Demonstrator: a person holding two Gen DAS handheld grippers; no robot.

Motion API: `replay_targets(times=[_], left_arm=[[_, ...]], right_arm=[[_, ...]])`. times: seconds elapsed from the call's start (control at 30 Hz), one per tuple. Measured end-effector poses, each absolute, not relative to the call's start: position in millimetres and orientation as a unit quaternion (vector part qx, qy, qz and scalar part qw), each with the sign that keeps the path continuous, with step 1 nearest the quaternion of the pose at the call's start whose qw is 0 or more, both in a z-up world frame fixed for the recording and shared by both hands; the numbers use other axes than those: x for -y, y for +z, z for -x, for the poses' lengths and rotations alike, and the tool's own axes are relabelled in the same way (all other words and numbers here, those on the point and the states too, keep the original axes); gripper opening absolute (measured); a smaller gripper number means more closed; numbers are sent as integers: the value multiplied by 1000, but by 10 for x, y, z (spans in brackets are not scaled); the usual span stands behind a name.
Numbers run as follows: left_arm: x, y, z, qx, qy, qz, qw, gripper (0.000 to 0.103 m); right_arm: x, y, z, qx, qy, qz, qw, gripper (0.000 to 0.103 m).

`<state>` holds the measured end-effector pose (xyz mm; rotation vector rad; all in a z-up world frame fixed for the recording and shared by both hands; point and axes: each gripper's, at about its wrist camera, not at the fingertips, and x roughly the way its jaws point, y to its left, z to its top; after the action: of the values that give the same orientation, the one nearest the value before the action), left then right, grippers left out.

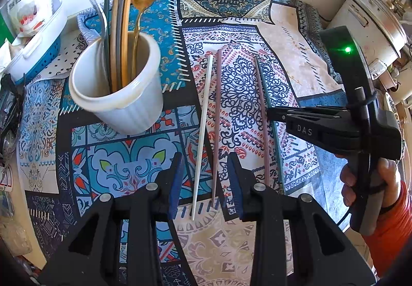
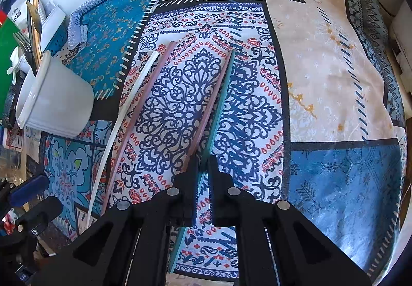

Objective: Organize utensils
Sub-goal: 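Grasp the teal chopstick with the right tool while the left tool grasps a pinkish-brown chopstick, then lift the teal chopstick with the right tool while the left tool lifts the pinkish-brown one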

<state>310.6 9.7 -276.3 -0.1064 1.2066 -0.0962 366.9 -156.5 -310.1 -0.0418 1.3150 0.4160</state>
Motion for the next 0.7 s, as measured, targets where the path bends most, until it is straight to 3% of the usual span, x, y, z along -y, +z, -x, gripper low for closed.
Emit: replay_targets(times=[0.7], left_arm=[[329, -2940, -3487, -597, -77, 84, 794, 33]], right_arm=[[1654, -3126, -4100, -606, 204, 19, 769, 5]])
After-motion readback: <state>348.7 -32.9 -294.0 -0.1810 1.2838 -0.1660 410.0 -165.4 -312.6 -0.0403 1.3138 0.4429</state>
